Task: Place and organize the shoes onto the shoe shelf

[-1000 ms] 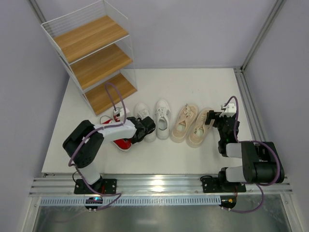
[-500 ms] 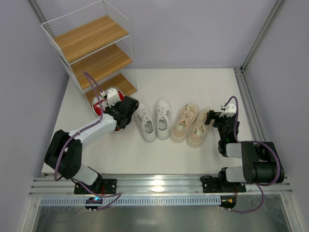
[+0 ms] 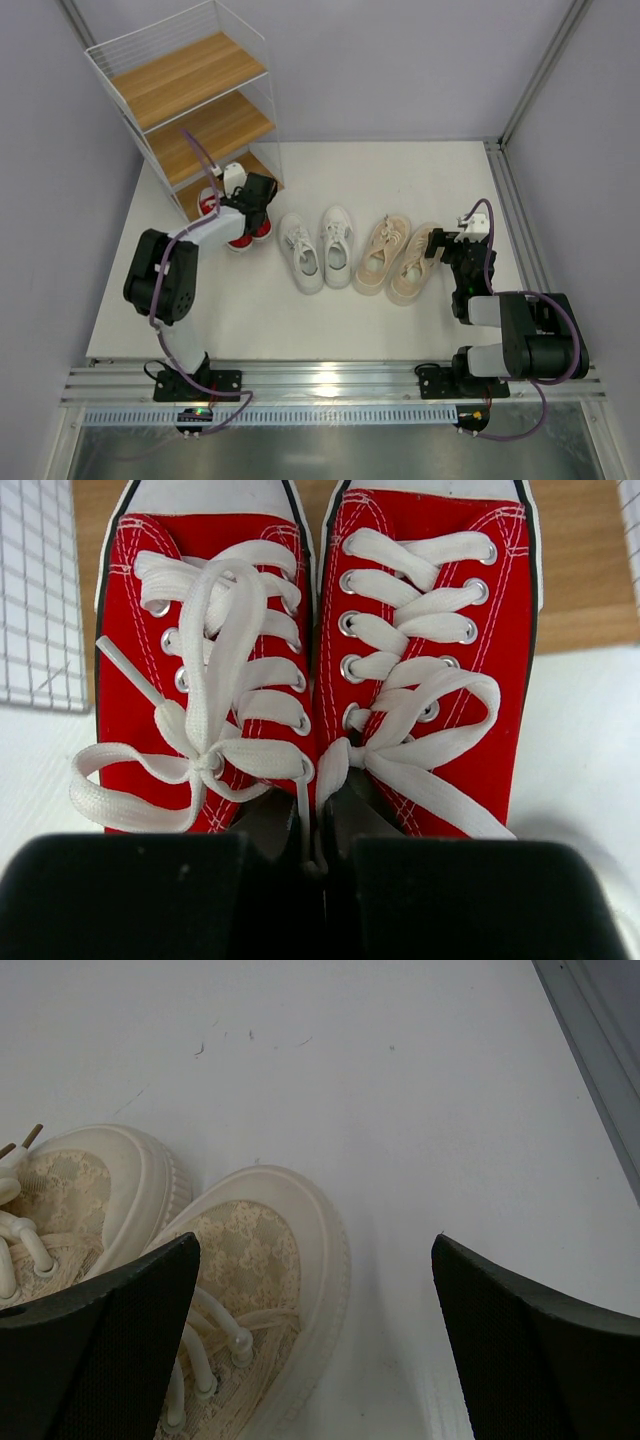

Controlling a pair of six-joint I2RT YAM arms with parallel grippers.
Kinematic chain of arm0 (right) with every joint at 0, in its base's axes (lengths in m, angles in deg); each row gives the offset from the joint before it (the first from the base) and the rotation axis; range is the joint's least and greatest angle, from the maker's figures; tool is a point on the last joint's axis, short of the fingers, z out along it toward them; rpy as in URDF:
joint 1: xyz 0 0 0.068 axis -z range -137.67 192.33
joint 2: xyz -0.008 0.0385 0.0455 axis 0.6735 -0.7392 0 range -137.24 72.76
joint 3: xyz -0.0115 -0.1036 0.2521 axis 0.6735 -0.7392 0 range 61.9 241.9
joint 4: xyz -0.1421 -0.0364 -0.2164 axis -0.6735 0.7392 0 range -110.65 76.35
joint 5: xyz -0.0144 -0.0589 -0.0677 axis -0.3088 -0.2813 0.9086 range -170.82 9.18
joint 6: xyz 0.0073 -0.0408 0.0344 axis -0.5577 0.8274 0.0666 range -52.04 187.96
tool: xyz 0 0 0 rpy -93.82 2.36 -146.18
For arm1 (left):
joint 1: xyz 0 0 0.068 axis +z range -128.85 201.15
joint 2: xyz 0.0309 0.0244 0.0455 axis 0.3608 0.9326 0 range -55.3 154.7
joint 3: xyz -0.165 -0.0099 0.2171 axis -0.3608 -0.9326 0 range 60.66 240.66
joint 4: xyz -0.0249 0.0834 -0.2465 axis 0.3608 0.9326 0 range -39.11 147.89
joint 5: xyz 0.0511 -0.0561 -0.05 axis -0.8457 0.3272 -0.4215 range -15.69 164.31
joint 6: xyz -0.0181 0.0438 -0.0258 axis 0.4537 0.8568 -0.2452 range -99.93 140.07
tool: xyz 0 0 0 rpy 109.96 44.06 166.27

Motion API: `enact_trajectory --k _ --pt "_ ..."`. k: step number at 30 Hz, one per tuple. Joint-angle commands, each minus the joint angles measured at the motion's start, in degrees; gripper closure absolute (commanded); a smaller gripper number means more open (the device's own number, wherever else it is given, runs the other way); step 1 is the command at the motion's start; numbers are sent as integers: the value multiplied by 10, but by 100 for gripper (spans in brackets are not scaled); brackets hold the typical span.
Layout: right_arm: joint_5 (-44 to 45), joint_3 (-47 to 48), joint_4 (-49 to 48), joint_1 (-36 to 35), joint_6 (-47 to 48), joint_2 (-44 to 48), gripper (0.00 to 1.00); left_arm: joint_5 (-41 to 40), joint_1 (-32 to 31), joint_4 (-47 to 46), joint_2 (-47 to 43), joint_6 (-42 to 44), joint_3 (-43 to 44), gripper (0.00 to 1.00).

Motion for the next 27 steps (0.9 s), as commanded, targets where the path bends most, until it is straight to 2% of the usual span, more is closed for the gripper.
enact_trajectory --k 1,14,23,27 --pt "-5 12 -47 1 4 0 3 -36 8 -87 5 28 85 100" --pt "-5 11 -47 1 4 -1 3 -50 34 -103 56 48 122 100" --pt "-5 11 -47 1 4 -1 3 -104 32 -94 51 -26 88 100" --pt "-5 12 -47 1 4 -1 3 -96 32 -115 51 -44 69 100"
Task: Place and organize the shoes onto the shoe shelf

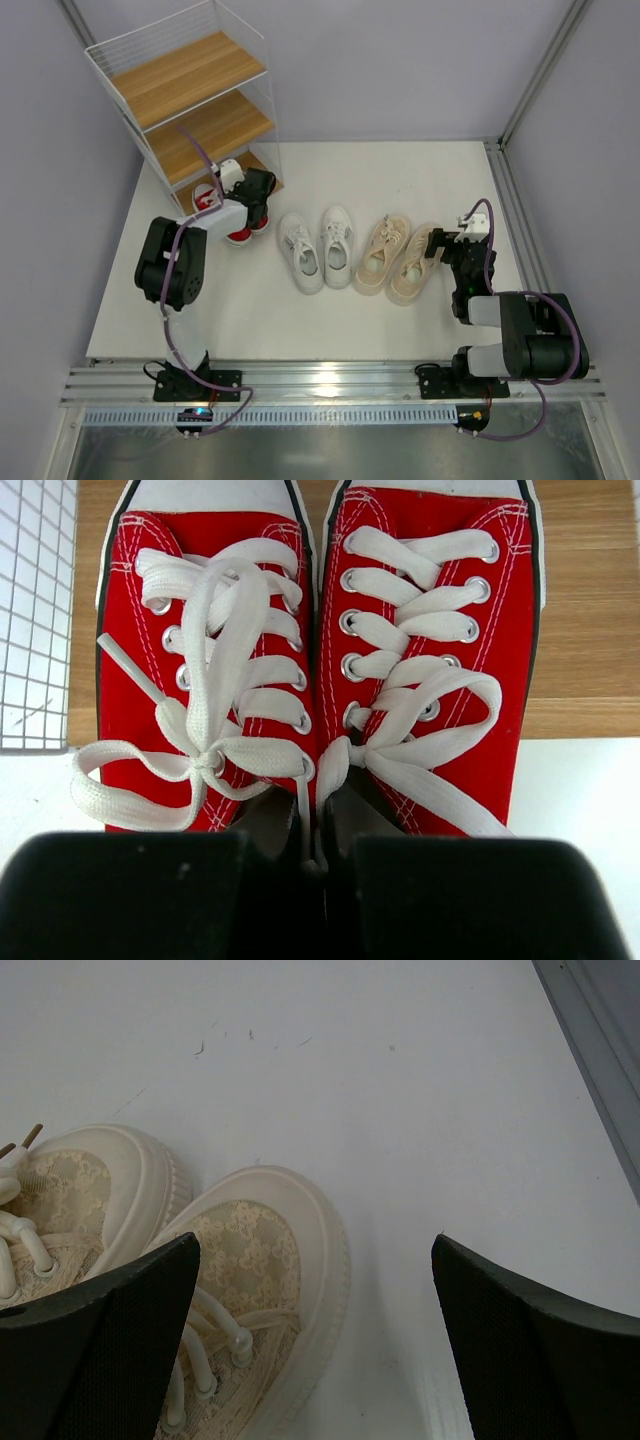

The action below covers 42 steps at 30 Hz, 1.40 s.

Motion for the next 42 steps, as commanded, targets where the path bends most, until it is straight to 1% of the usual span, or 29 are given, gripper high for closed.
enact_trajectory --k 1,5,13,22,23,27,40,42 --pt "-5 12 -47 1 4 -1 3 -64 5 -87 -25 -33 5 100" --pt "-5 12 -47 1 4 -1 3 -73 5 -82 -1 -29 20 100" --pt "-5 12 -47 1 4 -1 3 -99 5 -115 -10 -24 20 100" --pt "-5 12 -47 1 4 -1 3 -113 5 -120 18 -9 66 100" --pt "-5 12 -47 1 4 -1 3 -114 5 -134 22 0 68 100" --pt "-5 12 -47 1 4 -1 3 -118 6 -161 29 25 64 100" --pt "-5 11 -46 1 4 -1 2 -118 11 -153 64 30 63 100" --pt "-5 11 -46 1 4 -1 3 -116 11 -152 65 30 62 97"
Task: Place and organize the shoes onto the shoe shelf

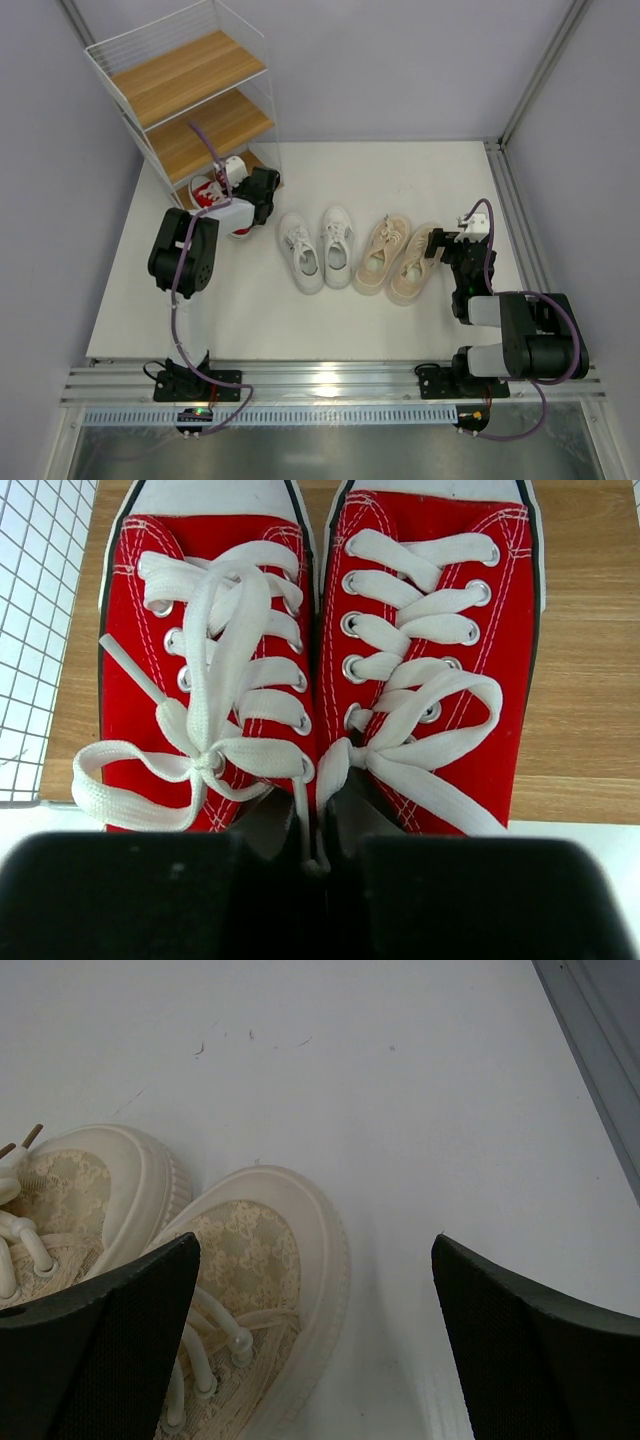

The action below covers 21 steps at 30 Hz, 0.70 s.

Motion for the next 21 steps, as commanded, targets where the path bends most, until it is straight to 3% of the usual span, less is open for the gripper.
enact_trajectory --k 1,3,4,6,7,10,16,21 --pt "-5 12 -46 1 4 -1 3 -39 8 -65 -10 6 35 90" --pt "-5 12 -47 1 4 0 3 -33 7 -62 -11 4 35 82" --pt "-5 12 -47 1 4 -1 3 -30 7 -55 -14 0 35 70" --pt "-5 12 -46 1 4 -1 3 -23 7 -49 -25 -5 34 58" --pt "-5 12 -46 1 4 -1 3 -18 7 -44 -28 -7 31 46" --pt "-5 12 -46 1 4 -1 3 -6 6 -39 -47 -15 25 30" --pt "-5 12 -47 1 3 -1 2 -19 -14 13 -87 -48 21 16" --pt "-5 12 -47 1 4 -1 3 -29 -31 34 -106 -57 18 11"
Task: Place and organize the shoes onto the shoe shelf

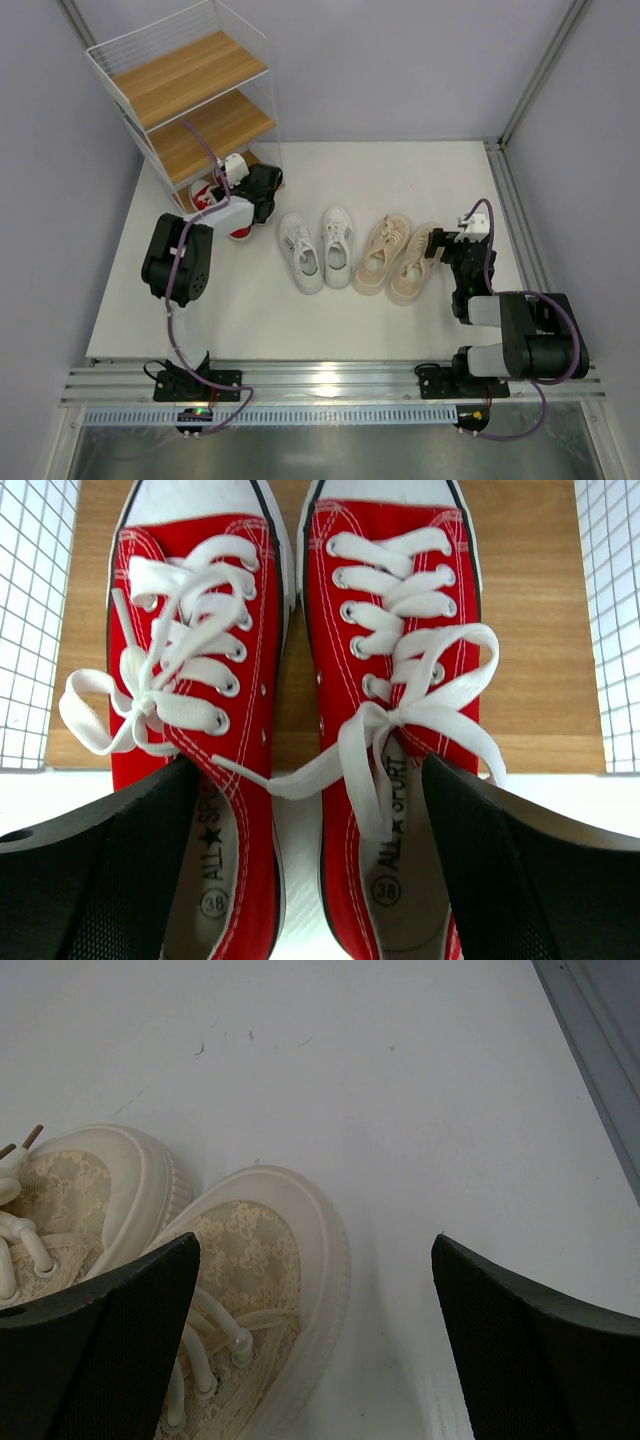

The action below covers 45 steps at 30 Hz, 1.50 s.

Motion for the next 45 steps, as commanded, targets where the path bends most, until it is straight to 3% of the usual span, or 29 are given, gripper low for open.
enact_trajectory --k 1,19,23,31,35,41,45 --pt "-5 12 -47 1 4 -1 3 -52 -14 -19 -62 -20 16 10" --pt "-5 11 -47 1 4 -1 3 -20 -57 143 -75 -100 19 11" --pt "-5 12 -47 1 4 -1 3 1 -87 177 -86 -112 10 12" --pt "-5 11 -46 1 4 -1 3 40 -264 192 -137 -108 -11 13" --pt "-5 12 -46 1 4 -1 3 81 -308 192 -135 -125 -18 13" --pt "-5 12 -47 1 4 -1 3 81 -334 199 -115 -140 -33 14" --pt "-5 12 -46 1 4 0 3 115 -334 185 -83 -127 -36 23"
